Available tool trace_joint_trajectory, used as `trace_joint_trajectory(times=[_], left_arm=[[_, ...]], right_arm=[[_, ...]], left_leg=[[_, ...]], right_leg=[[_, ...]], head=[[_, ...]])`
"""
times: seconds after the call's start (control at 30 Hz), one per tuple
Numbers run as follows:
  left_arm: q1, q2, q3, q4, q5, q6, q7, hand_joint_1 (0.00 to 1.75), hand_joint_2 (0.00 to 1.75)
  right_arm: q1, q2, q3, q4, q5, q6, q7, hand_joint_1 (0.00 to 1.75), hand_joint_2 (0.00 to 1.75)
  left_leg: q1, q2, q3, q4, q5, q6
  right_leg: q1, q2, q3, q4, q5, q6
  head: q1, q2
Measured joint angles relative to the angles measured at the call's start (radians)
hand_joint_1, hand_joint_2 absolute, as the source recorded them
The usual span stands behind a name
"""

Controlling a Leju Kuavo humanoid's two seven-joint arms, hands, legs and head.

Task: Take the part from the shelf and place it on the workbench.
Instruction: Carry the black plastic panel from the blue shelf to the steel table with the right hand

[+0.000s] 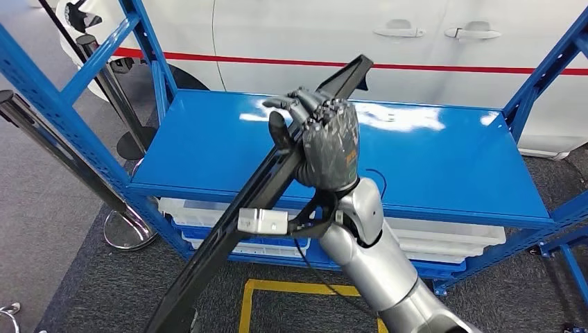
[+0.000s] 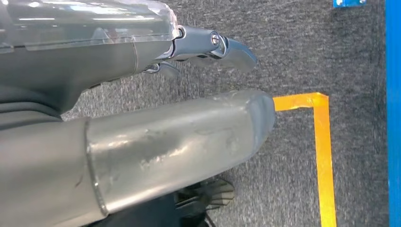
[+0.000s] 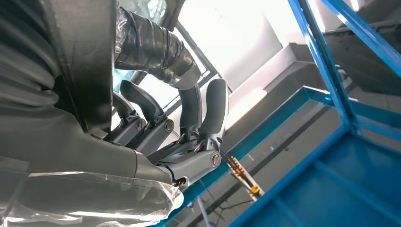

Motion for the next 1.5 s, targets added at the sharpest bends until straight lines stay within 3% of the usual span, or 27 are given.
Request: trace_joint_trajectory(times=[0.1,0.13,0.2,0.27,0.3,0.33,0.37,0.4,0.47,0.53,0.63,0.7,0.77,0.8,0.87,0.93,1.0,1.07,1.13,1.17,1.2,1.23,1.3,1.37,1.4,1.43,1.5], left_arm=[[-0.001,-0.003,0.000,0.000,-0.005,-0.003,0.005,0.00,0.00],[-0.002,-0.005,0.000,0.000,-0.007,-0.004,0.006,0.00,0.00],[-0.004,-0.009,0.000,0.000,-0.011,-0.005,0.007,0.00,0.00],[-0.006,-0.012,0.000,0.000,-0.012,-0.006,0.008,0.00,0.00],[-0.006,-0.012,0.000,0.000,-0.012,-0.007,0.010,0.00,0.00],[-0.006,-0.013,0.000,0.000,-0.012,-0.007,0.011,0.00,0.00],[-0.006,-0.013,0.000,0.000,-0.012,-0.007,0.012,0.00,0.00],[-0.006,-0.013,0.000,0.000,-0.012,-0.007,0.013,0.00,0.00],[-0.007,-0.017,0.000,0.000,-0.012,-0.007,0.013,0.00,0.00],[-0.009,-0.021,0.000,0.000,-0.012,-0.007,0.013,0.00,0.00],[-0.012,-0.025,0.000,0.000,-0.012,-0.010,0.013,0.00,0.00],[-0.012,-0.027,0.000,0.000,-0.012,-0.013,0.012,0.00,0.00],[-0.012,-0.027,0.000,0.000,-0.012,-0.014,0.012,0.00,0.00],[-0.012,-0.027,0.000,0.000,-0.012,-0.014,0.013,0.00,0.00],[-0.012,-0.027,0.000,0.000,-0.012,-0.014,0.013,0.00,0.00],[-0.012,-0.027,0.000,0.000,-0.013,-0.014,0.013,0.00,0.00],[-0.013,-0.027,0.000,0.000,-0.013,-0.013,0.014,0.00,0.00],[-0.019,-0.028,0.000,0.000,-0.014,-0.010,0.015,0.00,0.00],[-0.025,-0.030,0.000,0.000,-0.017,-0.007,0.017,0.00,0.00],[-0.027,-0.031,0.000,0.000,-0.019,-0.007,0.018,0.00,0.00],[-0.027,-0.032,0.000,0.000,-0.021,-0.007,0.019,0.00,0.00],[-0.028,-0.033,0.000,0.001,-0.022,-0.007,0.020,0.00,0.00],[-0.030,-0.034,0.000,0.001,-0.024,-0.007,0.022,0.00,0.00],[-0.031,-0.034,-0.001,0.001,-0.027,-0.009,0.024,0.00,0.00],[-0.030,-0.034,-0.001,0.001,-0.028,-0.009,0.024,0.00,0.00],[-0.030,-0.034,-0.001,0.001,-0.030,-0.010,0.025,0.00,0.00],[-0.031,-0.036,-0.001,0.001,-0.030,-0.010,0.026,0.00,0.00]], right_arm=[[-0.056,-0.009,0.000,0.044,0.001,0.006,0.037,1.75,1.75],[-0.066,-0.013,-0.001,0.055,0.001,0.005,0.043,1.75,1.75],[-0.080,-0.022,-0.003,0.076,0.002,0.002,0.051,1.75,1.75],[-0.093,-0.030,-0.005,0.097,0.005,0.000,0.056,1.75,1.75],[-0.097,-0.033,-0.006,0.109,0.007,-0.002,0.059,1.75,1.75],[-0.100,-0.036,-0.007,0.123,0.010,-0.003,0.062,1.75,1.75],[-0.101,-0.040,-0.008,0.136,0.016,-0.004,0.066,1.75,1.75],[-0.103,-0.042,-0.009,0.147,0.022,-0.004,0.068,1.75,1.75],[-0.110,-0.044,-0.010,0.162,0.034,-0.005,0.070,1.75,1.75],[-0.120,-0.045,-0.011,0.172,0.042,-0.006,0.073,1.75,1.75],[-0.132,-0.045,-0.016,0.188,0.052,-0.010,0.079,1.75,1.75],[-0.136,-0.045,-0.018,0.198,0.057,-0.011,0.081,1.75,1.75],[-0.137,-0.045,-0.020,0.207,0.059,-0.011,0.081,1.75,1.75],[-0.136,-0.045,-0.021,0.212,0.060,-0.011,0.081,1.75,1.75],[-0.134,-0.045,-0.021,0.218,0.061,-0.011,0.081,1.75,1.75],[-0.133,-0.045,-0.021,0.219,0.062,-0.011,0.080,1.75,1.75],[-0.131,-0.045,-0.022,0.223,0.063,-0.011,0.080,1.75,1.75],[-0.129,-0.044,-0.027,0.232,0.069,-0.012,0.076,1.75,1.75],[-0.127,-0.043,-0.035,0.239,0.077,-0.012,0.066,1.75,1.75],[-0.124,-0.043,-0.039,0.241,0.082,-0.012,0.060,1.75,1.75],[-0.121,-0.043,-0.044,0.243,0.086,-0.012,0.054,1.75,1.75],[-0.115,-0.043,-0.050,0.244,0.091,-0.013,0.050,1.75,1.75],[-0.104,-0.043,-0.063,0.245,0.097,-0.013,0.046,1.75,1.75],[-0.093,-0.043,-0.072,0.246,0.100,-0.013,0.045,1.75,1.75],[-0.087,-0.043,-0.075,0.247,0.103,-0.013,0.045,1.75,1.75],[-0.081,-0.043,-0.077,0.249,0.107,-0.013,0.045,1.75,1.75],[-0.075,-0.043,-0.080,0.253,0.114,-0.013,0.045,1.75,1.75]], left_leg=[[-0.002,-0.002,-0.009,-0.008,0.019,0.021],[-0.002,-0.001,-0.013,-0.010,0.028,0.028],[0.000,0.002,-0.030,-0.015,0.048,0.042],[-0.002,0.004,-0.053,-0.015,0.065,0.048],[-0.004,0.004,-0.065,-0.014,0.073,0.049],[-0.006,0.005,-0.077,-0.014,0.082,0.049],[-0.009,0.004,-0.088,-0.014,0.091,0.050],[-0.012,0.003,-0.098,-0.014,0.099,0.049],[-0.016,0.002,-0.112,-0.015,0.115,0.046],[-0.014,0.003,-0.116,-0.021,0.131,0.037],[-0.013,0.004,-0.119,-0.030,0.143,0.019],[-0.014,0.003,-0.139,0.019,0.084,0.010],[-0.009,0.003,-0.170,0.138,-0.013,0.002],[-0.007,0.003,-0.181,0.195,-0.043,-0.003],[-0.004,0.003,-0.188,0.255,-0.064,-0.008],[-0.003,0.003,-0.185,0.261,-0.061,-0.009],[-0.001,0.003,-0.164,0.249,-0.039,-0.012],[0.001,0.002,-0.063,0.127,-0.007,-0.012],[-0.001,0.000,0.024,-0.002,-0.004,-0.002],[-0.003,-0.001,0.030,-0.023,-0.009,0.008],[-0.002,0.001,0.025,-0.026,0.000,0.016],[-0.002,0.003,0.018,-0.028,0.012,0.025],[0.001,0.007,-0.005,-0.030,0.038,0.039],[0.000,0.007,-0.037,-0.029,0.063,0.042],[0.000,0.007,-0.053,-0.029,0.075,0.041],[0.000,0.007,-0.069,-0.028,0.086,0.040],[0.000,0.007,-0.096,-0.028,0.107,0.036]], right_leg=[[0.002,0.002,-0.006,-0.005,0.017,0.020],[0.000,0.003,-0.011,0.000,0.010,0.026],[-0.004,0.005,-0.036,0.060,-0.052,0.036],[-0.004,0.005,-0.075,0.182,-0.142,0.041],[-0.004,0.005,-0.086,0.235,-0.169,0.041],[-0.003,0.005,-0.082,0.258,-0.176,0.039],[-0.001,0.005,-0.058,0.245,-0.165,0.034],[0.002,0.005,-0.016,0.197,-0.143,0.026],[0.011,0.003,0.081,0.060,-0.118,0.003],[0.021,0.001,0.125,-0.015,-0.111,-0.010],[0.019,-0.003,0.121,-0.042,-0.078,-0.019],[0.011,-0.008,0.108,-0.060,-0.047,-0.027],[0.010,-0.010,0.080,-0.062,-0.022,-0.031],[0.010,-0.010,0.065,-0.061,-0.012,-0.030],[0.010,-0.010,0.048,-0.059,0.000,-0.028],[0.009,-0.011,0.043,-0.058,0.003,-0.028],[0.008,-0.011,0.030,-0.055,0.011,-0.025],[0.005,-0.011,-0.005,-0.038,0.030,-0.012],[0.004,-0.012,-0.032,-0.022,0.053,0.007],[0.004,-0.011,-0.037,-0.021,0.063,0.015],[0.002,-0.009,-0.040,-0.019,0.063,0.021],[0.000,-0.007,-0.046,-0.007,0.045,0.026],[-0.005,-0.002,-0.075,0.074,-0.045,0.036],[-0.005,0.000,-0.102,0.197,-0.134,0.042],[-0.005,0.000,-0.103,0.239,-0.148,0.044],[-0.005,0.000,-0.089,0.254,-0.142,0.044],[-0.005,0.001,-0.015,0.189,-0.099,0.038]], head=[[0.000,0.000],[0.000,0.000],[0.001,0.000],[0.001,0.000],[0.000,0.000],[0.000,0.000],[0.000,0.000],[0.000,0.000],[0.000,0.000],[0.001,0.000],[0.002,0.000],[0.001,0.000],[0.001,0.000],[0.001,0.000],[0.001,0.000],[0.001,0.000],[0.001,0.000],[0.001,0.000],[0.002,0.000],[0.002,0.000],[0.002,0.000],[0.002,0.000],[0.002,0.000],[0.002,0.000],[0.002,0.000],[0.002,0.000],[0.002,0.000]])
